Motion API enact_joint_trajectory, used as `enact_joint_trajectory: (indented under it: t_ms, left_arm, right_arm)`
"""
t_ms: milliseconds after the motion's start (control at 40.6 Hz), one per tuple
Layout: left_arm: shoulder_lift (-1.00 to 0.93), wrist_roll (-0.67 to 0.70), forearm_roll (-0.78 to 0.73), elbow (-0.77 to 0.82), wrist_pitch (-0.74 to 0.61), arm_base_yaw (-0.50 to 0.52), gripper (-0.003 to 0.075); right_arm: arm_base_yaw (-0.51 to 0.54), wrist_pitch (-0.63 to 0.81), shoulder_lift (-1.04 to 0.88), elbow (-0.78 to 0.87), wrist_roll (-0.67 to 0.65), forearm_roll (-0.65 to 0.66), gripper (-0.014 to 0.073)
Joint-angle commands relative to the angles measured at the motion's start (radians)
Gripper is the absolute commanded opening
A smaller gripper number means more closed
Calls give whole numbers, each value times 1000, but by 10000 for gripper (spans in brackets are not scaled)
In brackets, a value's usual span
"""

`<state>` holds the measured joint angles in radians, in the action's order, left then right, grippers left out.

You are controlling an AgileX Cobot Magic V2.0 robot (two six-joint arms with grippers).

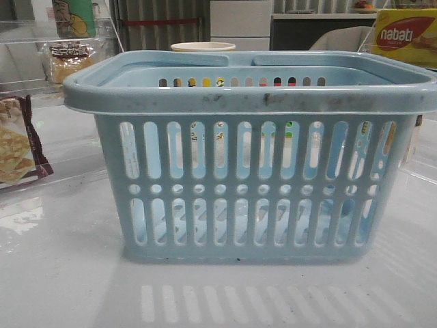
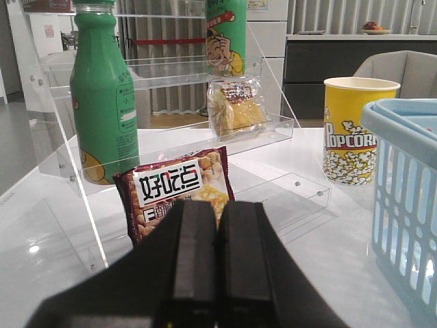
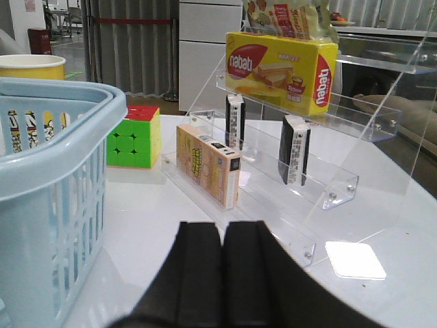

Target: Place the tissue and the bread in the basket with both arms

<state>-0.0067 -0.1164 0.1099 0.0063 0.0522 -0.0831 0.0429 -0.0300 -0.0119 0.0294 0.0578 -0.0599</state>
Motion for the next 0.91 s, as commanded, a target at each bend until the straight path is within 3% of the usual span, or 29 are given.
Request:
enact_joint_trajectory:
  t_ms: [0, 641, 888]
  left_arm:
    - [-16, 9, 7, 0, -88, -1, 91]
    - [-16, 9, 7, 0, -88, -1, 91]
    - [-16, 9, 8, -43, -149, -3, 91]
  right_arm:
    - [4, 91, -17, 0, 6, -3, 68]
    - [4, 94, -17, 0, 6, -3, 68]
    - [3, 104, -17, -60, 6, -6, 68]
